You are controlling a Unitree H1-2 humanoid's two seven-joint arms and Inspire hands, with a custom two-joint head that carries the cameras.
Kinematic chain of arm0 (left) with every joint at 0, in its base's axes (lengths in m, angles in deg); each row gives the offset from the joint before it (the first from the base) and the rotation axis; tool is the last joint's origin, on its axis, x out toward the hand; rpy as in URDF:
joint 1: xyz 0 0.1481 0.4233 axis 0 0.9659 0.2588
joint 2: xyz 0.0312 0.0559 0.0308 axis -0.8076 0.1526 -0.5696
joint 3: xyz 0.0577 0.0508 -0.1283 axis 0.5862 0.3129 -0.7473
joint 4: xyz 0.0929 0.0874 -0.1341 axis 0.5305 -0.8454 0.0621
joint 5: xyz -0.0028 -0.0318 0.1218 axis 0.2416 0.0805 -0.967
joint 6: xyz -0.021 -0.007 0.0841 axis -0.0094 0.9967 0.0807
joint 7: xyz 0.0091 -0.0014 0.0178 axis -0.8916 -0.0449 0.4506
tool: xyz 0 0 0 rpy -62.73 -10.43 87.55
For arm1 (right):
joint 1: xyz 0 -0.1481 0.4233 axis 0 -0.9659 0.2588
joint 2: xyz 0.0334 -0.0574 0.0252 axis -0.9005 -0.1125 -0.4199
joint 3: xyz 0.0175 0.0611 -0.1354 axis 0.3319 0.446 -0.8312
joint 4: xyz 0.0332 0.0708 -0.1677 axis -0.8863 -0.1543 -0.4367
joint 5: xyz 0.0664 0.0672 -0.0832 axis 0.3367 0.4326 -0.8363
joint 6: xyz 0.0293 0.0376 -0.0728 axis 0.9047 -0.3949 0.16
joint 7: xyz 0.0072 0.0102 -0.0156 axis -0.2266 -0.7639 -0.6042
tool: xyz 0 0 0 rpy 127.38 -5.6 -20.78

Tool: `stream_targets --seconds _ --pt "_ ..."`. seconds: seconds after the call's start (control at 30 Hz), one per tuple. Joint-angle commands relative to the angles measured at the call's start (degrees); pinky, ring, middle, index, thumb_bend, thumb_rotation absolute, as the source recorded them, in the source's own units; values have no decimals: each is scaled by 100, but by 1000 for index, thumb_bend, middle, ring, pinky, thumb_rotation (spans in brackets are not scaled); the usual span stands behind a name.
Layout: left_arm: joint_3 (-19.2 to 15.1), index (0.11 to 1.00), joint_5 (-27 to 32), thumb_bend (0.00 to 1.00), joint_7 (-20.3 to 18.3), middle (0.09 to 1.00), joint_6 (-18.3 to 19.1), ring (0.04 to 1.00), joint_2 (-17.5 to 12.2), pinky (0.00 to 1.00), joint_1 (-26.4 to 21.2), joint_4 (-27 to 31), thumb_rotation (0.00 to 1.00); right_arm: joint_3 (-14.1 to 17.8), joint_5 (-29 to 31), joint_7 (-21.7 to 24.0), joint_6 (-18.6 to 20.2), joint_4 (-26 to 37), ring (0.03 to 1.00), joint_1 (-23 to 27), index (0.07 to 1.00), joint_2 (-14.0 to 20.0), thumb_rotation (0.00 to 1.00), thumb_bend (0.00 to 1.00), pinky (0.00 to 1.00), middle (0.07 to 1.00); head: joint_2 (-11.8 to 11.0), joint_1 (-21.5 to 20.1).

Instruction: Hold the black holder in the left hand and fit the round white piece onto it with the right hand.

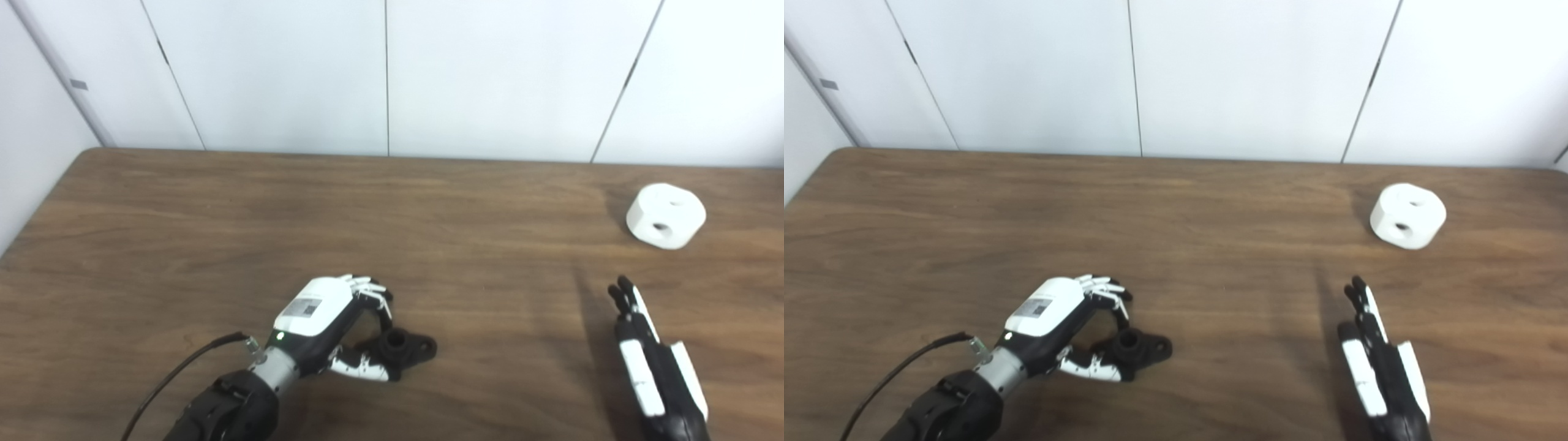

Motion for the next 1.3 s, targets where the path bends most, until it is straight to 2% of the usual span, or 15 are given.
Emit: stream_targets --seconds 0.0,0.17,0.37,0.7,1.0,1.13,1.27 --pt "228 486 27 521 -22 767 -370 861 108 890 186 -161 52 -70 47 50 86 146 1000 -84 1000 -195 998 565 1000 978 2 4" --pt "287 486 -140 521 260 750 -629 840 198 870 387 -252 52 -77 80 45 61 143 1000 -68 1000 -176 993 560 1000 974 78 -94" --pt "275 486 -246 521 282 750 -698 835 245 860 545 -252 52 -103 -53 26 158 194 1000 -55 1000 -152 1000 576 1000 968 156 -182" --pt "293 486 -120 521 150 771 -734 856 304 900 517 -413 50 -63 -134 -28 26 40 991 21 1000 -124 928 579 1000 966 156 -322" --pt "362 486 -98 520 52 770 -716 852 323 882 459 -531 52 64 -159 -114 41 70 977 69 1000 -97 907 614 993 952 115 -427" --pt "367 486 -54 520 -38 773 -658 853 322 877 426 -559 51 169 -72 -113 102 231 987 114 1000 -63 878 594 999 961 78 -532" --pt "367 486 -40 520 -92 778 -639 855 305 879 395 -579 50 300 -281 -124 255 498 994 208 1000 66 810 534 1000 964 52 -642"
